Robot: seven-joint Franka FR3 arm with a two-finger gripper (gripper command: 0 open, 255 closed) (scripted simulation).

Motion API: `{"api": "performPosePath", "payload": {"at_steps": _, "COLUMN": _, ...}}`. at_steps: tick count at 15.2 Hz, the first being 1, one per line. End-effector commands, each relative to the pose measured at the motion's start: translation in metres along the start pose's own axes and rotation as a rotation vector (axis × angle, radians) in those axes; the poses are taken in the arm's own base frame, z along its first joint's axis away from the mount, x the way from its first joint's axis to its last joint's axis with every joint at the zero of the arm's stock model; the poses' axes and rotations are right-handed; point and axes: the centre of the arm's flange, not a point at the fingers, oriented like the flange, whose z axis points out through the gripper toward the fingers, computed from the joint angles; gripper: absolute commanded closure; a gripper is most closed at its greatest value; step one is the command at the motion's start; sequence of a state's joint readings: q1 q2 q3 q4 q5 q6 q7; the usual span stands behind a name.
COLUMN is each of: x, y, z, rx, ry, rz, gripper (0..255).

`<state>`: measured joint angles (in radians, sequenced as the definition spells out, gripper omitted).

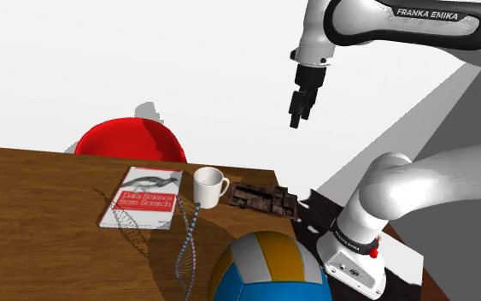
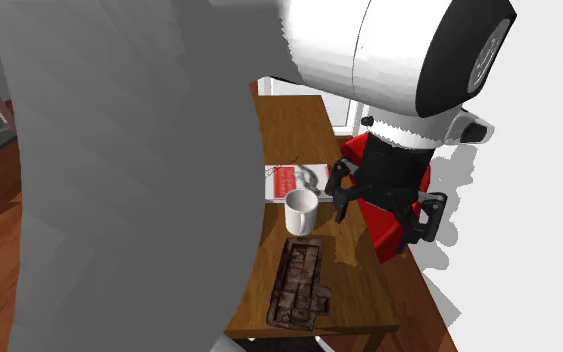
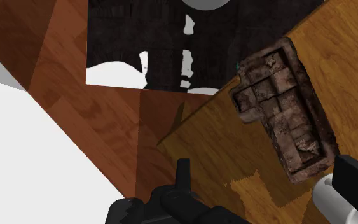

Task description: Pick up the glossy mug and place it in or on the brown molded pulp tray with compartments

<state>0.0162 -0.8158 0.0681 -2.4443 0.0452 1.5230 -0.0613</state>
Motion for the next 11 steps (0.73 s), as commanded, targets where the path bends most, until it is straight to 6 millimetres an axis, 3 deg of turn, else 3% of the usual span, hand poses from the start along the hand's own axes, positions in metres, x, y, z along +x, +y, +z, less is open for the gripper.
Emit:
{"api": "performPosePath", "payload": {"at_steps": 1, "x": 0.000, "y": 0.000, "z": 0.000, "rx": 0.000, "ry": 0.000, "rz": 0.000, "gripper": 0}}
{"api": "performPosePath", "payload": {"at_steps": 11, "x": 0.075, "y": -0.075, "z": 0.071, "rx": 0.033, "ry": 0.016, "rz": 0.032, "gripper": 0}}
